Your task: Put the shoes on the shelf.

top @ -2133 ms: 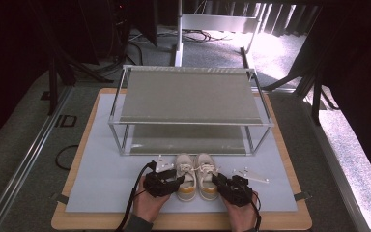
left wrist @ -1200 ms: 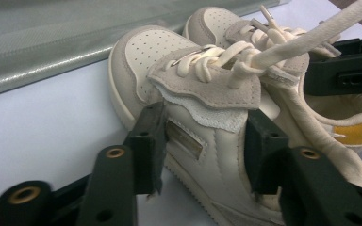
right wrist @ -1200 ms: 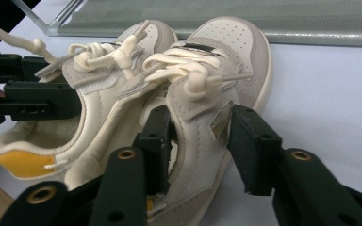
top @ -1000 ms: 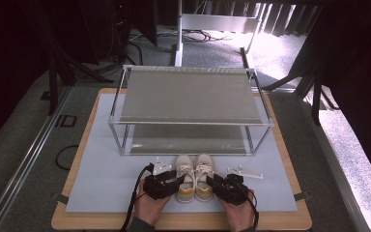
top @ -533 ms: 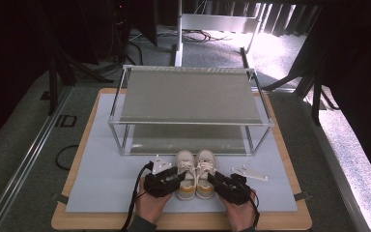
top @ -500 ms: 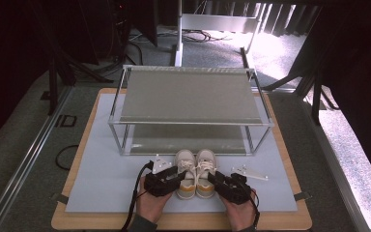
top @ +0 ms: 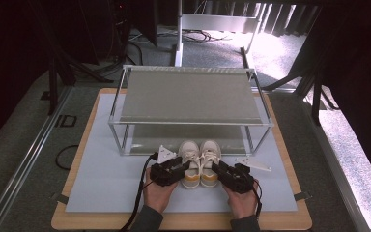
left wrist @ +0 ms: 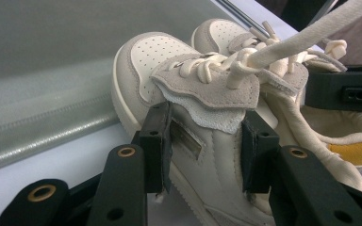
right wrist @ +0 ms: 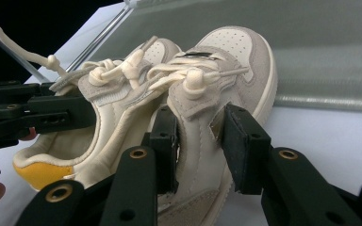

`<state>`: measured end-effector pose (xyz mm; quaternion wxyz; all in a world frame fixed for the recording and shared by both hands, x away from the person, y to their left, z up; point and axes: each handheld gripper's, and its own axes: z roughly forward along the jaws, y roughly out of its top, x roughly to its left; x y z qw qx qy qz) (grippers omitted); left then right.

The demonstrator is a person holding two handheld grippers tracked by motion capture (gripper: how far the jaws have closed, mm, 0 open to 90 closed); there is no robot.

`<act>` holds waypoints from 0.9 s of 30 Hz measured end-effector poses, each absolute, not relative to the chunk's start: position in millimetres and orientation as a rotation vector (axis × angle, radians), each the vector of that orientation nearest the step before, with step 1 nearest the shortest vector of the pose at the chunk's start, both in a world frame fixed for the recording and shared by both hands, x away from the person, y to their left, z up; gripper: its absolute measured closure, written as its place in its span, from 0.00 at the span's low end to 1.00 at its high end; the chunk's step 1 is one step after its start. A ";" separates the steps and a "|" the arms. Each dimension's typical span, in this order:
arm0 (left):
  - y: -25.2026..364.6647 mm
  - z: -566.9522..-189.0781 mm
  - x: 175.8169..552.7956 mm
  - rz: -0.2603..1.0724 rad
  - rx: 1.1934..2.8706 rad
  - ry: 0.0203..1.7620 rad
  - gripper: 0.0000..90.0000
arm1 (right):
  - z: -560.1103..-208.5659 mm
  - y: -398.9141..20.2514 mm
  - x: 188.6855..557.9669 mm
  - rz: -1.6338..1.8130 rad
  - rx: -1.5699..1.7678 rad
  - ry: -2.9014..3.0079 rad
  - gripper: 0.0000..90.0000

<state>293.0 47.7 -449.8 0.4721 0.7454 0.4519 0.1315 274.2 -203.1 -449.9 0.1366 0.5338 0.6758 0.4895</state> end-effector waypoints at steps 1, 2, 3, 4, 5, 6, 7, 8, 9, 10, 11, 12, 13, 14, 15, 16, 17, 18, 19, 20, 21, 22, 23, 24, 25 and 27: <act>47.7 -449.8 294.0 0.322 1.822 1.109 0.67 | -449.5 -203.2 276.7 1.420 1.543 1.954 0.74; 47.3 -450.1 295.9 0.325 1.812 1.116 0.67 | -449.5 -203.2 278.1 1.422 1.540 1.952 0.74; 47.3 -450.3 296.9 0.326 1.808 1.119 0.67 | -449.1 -202.8 280.9 1.421 1.537 1.952 0.74; 47.3 -450.5 298.4 0.331 1.808 1.117 0.67 | -449.0 -202.7 281.9 1.420 1.538 1.951 0.74; 46.9 -450.9 299.4 0.334 1.802 1.121 0.68 | -448.9 -202.6 283.5 1.420 1.533 1.950 0.74; 46.7 -451.1 301.0 0.334 1.797 1.126 0.68 | -449.0 -202.6 284.9 1.421 1.532 1.950 0.74; 46.3 -451.1 301.7 0.336 1.795 1.128 0.68 | -449.3 -203.0 286.9 1.427 1.534 1.946 0.74; 45.3 -451.0 302.8 0.345 1.790 1.131 0.68 | -449.4 -203.4 288.1 1.428 1.533 1.945 0.74; 44.8 -450.9 303.5 0.349 1.789 1.132 0.68 | -449.7 -204.1 290.1 1.434 1.528 1.943 0.74; 43.7 -450.5 305.2 0.356 1.782 1.135 0.68 | -450.0 -204.4 291.3 1.438 1.527 1.940 0.74; 43.2 -450.5 306.5 0.362 1.779 1.136 0.68 | -450.4 -205.2 293.8 1.446 1.527 1.937 0.74; 42.5 -450.7 307.6 0.365 1.773 1.139 0.68 | -450.6 -205.6 295.6 1.452 1.527 1.932 0.74; 42.2 -450.7 308.6 0.368 1.771 1.141 0.68 | -450.5 -205.8 296.9 1.453 1.524 1.931 0.74; 41.6 -450.9 310.5 0.373 1.767 1.142 0.68 | -450.3 -205.8 298.1 1.453 1.526 1.929 0.74; 41.2 -451.0 311.5 0.376 1.762 1.143 0.68 | -450.0 -205.9 300.1 1.457 1.524 1.922 0.74; 40.9 -450.8 313.1 0.382 1.760 1.145 0.68 | -449.9 -206.0 301.4 1.459 1.524 1.919 0.74; 40.4 -450.7 314.0 0.385 1.752 1.147 0.68 | -449.3 -205.9 303.6 1.461 1.526 1.917 0.74; 40.1 -450.3 315.7 0.393 1.751 1.146 0.68 | -449.1 -205.8 304.9 1.463 1.523 1.914 0.74; 39.8 -450.2 316.8 0.395 1.747 1.148 0.68 | -448.6 -205.8 306.9 1.463 1.519 1.913 0.74; 39.6 -450.0 318.4 0.401 1.741 1.149 0.68 | -448.3 -205.5 308.0 1.464 1.517 1.910 0.74; 39.0 -450.0 319.1 0.408 1.735 1.150 0.68 | -448.2 -205.8 310.2 1.469 1.513 1.906 0.74; 38.1 -450.1 320.9 0.417 1.733 1.149 0.68 | -448.2 -205.9 311.4 1.473 1.512 1.903 0.74; 37.3 -450.3 322.2 0.420 1.730 1.152 0.68 | -448.2 -205.9 313.6 1.475 1.507 1.897 0.74; 36.6 -450.4 323.4 0.426 1.728 1.153 0.68 | -448.1 -206.0 315.2 1.476 1.508 1.891 0.74; 36.0 -450.4 324.2 0.431 1.724 1.154 0.68 | -448.1 -206.4 316.8 1.480 1.508 1.886 0.74; 34.4 -450.2 326.8 0.439 1.715 1.156 0.68 | -447.5 -207.2 320.1 1.487 1.502 1.876 0.74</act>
